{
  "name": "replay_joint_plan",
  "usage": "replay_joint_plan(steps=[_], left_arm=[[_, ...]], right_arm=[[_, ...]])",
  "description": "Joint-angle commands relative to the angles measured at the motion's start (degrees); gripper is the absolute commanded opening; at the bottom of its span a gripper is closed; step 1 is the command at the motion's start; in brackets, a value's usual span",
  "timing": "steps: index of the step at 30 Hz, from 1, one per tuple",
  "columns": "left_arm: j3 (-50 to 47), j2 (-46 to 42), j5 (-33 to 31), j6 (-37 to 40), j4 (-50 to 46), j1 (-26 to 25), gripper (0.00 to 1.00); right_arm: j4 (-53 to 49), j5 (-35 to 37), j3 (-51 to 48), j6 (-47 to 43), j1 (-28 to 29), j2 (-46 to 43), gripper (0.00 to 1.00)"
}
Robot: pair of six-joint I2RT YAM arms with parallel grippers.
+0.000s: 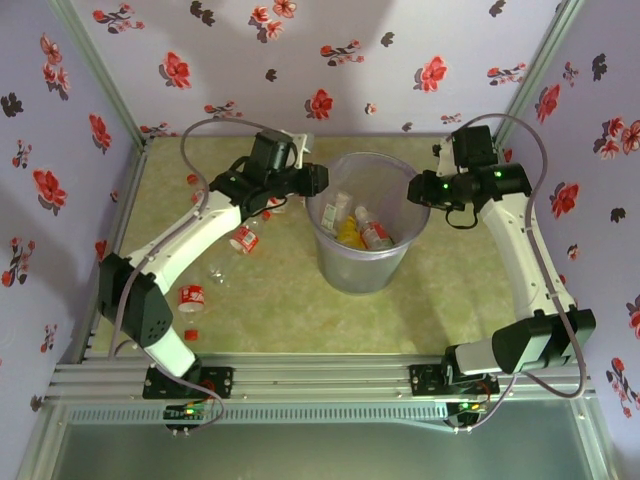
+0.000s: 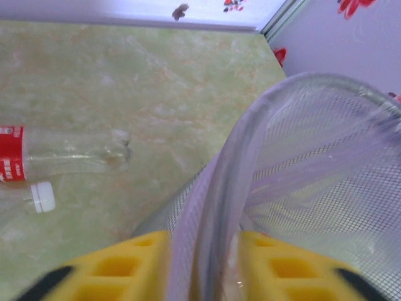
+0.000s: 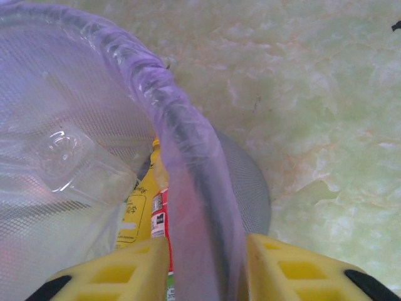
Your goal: Put the plastic bottles in the bin
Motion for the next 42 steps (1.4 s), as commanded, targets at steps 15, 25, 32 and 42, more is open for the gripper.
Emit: replay_joint_plan(steps=[15,25,32,42], left_arm=[[7.7,-4.8,-1.1,7.6,-5.8,0.1,1.0],[8.1,-13.7,-8.8,10.2,-17.6,8.8,1.0],[-5.4,-17.8,-12.0,5.3,-18.6,29.7,0.97],[-10.1,-2.7,-9.5,0.1,-6.6,40.9,0.79]], right_arm=[[0.0,2.4,0.5,0.0,0.0,0.2,0.05],[0.3,2.6,1.3,0.0,0.0,0.0,0.0],[0.0,2.8,1.0,-0.6,0.0,-0.4,0.0],[1.4,0.4,-1.0,-0.5,1.3,-1.8,0.0]])
